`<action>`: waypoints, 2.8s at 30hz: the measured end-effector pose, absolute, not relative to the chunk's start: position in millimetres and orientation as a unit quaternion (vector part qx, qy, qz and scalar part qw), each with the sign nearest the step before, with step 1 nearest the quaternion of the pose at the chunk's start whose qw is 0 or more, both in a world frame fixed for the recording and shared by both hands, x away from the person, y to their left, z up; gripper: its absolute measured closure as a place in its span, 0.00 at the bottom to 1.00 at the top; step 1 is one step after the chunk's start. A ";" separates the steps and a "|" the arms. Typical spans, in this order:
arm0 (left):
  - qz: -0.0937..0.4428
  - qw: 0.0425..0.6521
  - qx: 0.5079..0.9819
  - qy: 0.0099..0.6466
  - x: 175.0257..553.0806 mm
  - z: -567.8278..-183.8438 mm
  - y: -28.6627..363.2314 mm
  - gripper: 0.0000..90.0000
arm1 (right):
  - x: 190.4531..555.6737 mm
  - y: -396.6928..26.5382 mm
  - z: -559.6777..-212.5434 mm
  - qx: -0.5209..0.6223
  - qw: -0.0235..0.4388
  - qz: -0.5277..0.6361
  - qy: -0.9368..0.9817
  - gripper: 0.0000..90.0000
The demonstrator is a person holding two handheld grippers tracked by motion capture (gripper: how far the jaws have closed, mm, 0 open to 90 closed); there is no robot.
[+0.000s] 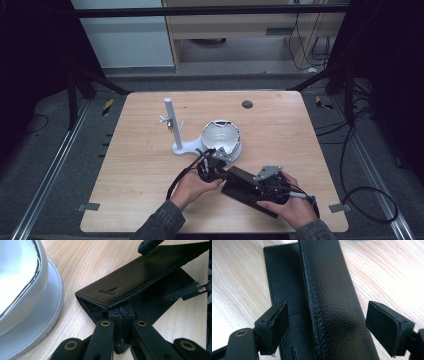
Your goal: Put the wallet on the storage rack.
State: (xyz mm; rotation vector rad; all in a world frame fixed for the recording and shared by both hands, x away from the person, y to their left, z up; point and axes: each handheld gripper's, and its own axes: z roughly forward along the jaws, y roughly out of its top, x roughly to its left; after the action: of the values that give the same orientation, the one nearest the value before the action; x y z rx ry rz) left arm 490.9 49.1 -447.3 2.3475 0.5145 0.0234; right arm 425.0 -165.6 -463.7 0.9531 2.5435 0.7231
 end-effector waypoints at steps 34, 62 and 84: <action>0.057 0.377 0.899 0.215 475.4 -435.3 76.0 0.18 | 416.0 -188.4 -437.9 0.280 0.273 0.261 0.883 0.94; 0.083 0.393 0.899 0.174 469.7 -375.8 81.3 0.13 | 396.9 -213.2 -392.0 0.235 0.306 0.438 0.812 0.94; 0.023 0.415 0.895 0.162 492.4 -378.0 68.2 0.63 | 397.3 -206.0 -385.0 0.213 0.300 0.462 0.807 0.94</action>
State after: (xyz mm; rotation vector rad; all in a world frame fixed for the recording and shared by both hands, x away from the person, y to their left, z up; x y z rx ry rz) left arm 492.4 68.2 -378.0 2.2487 0.4074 0.0580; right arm 397.3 -206.0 -385.0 0.5658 2.1418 1.2259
